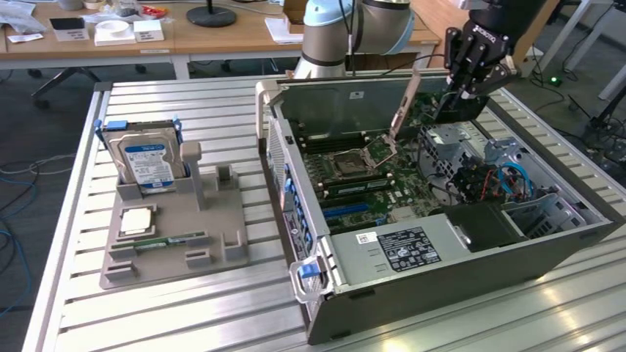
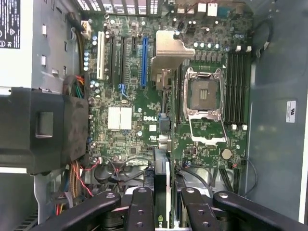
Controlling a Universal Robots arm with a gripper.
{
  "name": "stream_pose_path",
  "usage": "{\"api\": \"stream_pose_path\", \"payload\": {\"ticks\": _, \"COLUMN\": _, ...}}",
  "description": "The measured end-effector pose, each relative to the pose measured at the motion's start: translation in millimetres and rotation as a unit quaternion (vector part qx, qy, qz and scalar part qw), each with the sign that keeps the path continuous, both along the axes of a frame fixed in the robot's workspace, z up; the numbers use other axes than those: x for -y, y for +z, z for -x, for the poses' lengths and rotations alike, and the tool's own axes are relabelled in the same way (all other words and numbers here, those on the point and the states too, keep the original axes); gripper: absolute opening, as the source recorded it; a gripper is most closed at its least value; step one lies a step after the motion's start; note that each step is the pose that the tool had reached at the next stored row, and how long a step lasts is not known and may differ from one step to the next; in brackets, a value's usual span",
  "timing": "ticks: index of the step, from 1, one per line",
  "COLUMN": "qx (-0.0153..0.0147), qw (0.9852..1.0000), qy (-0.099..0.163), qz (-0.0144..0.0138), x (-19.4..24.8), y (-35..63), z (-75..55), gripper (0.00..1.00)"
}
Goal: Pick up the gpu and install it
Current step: 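Insert the gpu into the slot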
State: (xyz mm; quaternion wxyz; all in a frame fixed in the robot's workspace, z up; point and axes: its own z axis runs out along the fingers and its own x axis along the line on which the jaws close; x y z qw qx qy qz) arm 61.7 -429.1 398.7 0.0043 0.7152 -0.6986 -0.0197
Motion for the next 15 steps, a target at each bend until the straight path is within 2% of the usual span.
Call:
{"api": "stream_pose_path", "payload": {"ticks": 6, "qx": 0.0003, "qw": 1.0000, "qy": 0.000, "qz": 0.0000, "x": -0.1, "y": -0.4, "z": 1.7, "gripper": 0.26}}
{"api": "stream_pose_path", "payload": {"ticks": 11, "qx": 0.0059, "qw": 1.0000, "qy": 0.000, "qz": 0.0000, "x": -0.1, "y": -6.9, "z": 15.8, "gripper": 0.26}}
{"api": "stream_pose_path", "payload": {"ticks": 15, "qx": 0.0067, "qw": 1.0000, "qy": -0.002, "qz": 0.0000, "x": -0.1, "y": -12.0, "z": 19.5, "gripper": 0.26}}
